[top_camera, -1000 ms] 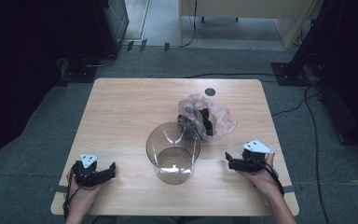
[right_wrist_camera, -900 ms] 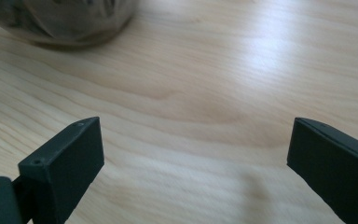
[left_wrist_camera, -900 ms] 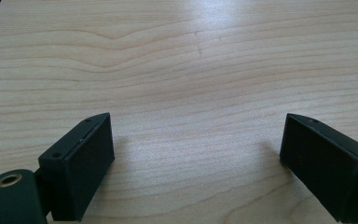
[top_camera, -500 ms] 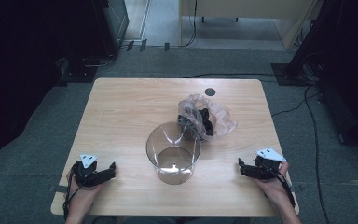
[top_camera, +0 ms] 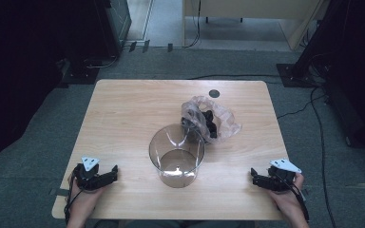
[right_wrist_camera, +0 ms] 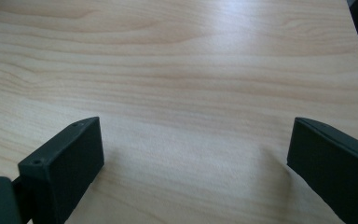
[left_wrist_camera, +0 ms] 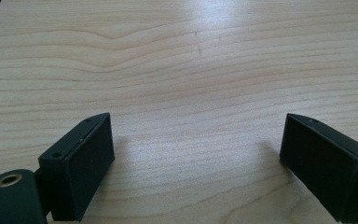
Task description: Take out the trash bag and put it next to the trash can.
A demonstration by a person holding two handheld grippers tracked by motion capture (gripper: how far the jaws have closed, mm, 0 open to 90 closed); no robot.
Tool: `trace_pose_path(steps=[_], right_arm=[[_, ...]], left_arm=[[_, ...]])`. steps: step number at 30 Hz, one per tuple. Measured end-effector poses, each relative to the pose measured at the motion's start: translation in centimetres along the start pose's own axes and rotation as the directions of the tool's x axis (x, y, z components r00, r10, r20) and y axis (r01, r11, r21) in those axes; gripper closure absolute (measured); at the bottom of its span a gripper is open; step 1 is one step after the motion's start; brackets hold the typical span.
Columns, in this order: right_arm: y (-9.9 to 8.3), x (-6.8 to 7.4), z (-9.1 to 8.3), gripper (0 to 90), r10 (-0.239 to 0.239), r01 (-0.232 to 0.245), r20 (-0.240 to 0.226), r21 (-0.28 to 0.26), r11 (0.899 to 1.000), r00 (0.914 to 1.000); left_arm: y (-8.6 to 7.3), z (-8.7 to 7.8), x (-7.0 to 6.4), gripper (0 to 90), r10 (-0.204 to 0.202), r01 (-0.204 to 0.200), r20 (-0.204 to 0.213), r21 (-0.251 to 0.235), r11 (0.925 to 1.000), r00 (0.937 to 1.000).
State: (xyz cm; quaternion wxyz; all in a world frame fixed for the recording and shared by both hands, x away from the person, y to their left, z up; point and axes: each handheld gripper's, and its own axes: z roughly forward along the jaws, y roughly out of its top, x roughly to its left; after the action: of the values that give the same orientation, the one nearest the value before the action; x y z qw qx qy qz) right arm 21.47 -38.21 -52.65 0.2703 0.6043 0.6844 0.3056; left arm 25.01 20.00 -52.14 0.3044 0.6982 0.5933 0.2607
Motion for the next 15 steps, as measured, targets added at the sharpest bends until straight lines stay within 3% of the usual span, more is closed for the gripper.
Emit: trace_pose_path(steps=[15], right_arm=[[-1.4,-1.0,-1.3,3.5,0.043,-0.044,0.021,0.029,0.999,0.9988]], left_arm=[[0.0,0.0,0.0,9.3,0.0,0.0,0.0,0.0,1.0,1.0]])
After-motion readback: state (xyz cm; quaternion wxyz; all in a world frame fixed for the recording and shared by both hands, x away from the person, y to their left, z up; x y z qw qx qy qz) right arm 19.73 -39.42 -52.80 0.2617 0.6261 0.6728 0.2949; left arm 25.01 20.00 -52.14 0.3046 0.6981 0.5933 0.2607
